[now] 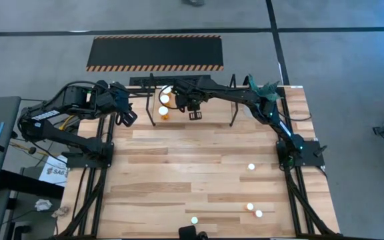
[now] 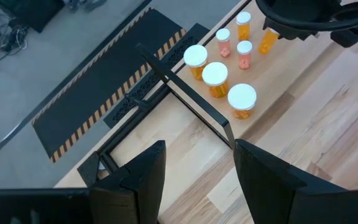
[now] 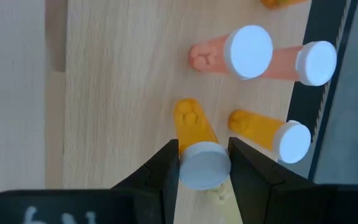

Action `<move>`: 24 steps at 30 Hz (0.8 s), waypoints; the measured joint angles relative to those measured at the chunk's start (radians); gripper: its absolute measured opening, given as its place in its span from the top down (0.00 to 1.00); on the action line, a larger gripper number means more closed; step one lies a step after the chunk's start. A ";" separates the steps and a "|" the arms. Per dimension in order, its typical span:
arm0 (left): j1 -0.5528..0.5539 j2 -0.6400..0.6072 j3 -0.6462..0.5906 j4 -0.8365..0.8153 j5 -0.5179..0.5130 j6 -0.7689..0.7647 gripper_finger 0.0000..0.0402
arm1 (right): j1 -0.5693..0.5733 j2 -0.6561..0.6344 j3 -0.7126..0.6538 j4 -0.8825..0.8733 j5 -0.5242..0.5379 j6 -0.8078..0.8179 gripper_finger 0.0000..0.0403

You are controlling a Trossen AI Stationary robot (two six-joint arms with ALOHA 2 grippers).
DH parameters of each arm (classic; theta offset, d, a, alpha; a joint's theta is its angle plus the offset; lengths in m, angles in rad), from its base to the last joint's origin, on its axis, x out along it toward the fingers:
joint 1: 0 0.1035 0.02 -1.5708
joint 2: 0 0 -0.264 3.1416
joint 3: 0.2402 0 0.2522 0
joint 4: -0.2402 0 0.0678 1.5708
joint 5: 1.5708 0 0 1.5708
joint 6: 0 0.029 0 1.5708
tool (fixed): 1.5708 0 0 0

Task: Pick and place medicine bottles onto shelf by color
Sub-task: Put the top small orange pill bottle on the shelf aligned with the other small orange pill bottle

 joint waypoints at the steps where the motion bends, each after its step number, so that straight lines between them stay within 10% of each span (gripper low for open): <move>1: 0.000 0.000 0.000 0.000 0.000 -0.001 0.56 | 0.000 0.000 0.000 0.000 0.000 0.000 0.65; 24: 0.000 0.000 0.000 0.000 0.000 -0.018 0.56 | -0.013 0.000 0.000 -0.021 -0.011 0.000 0.65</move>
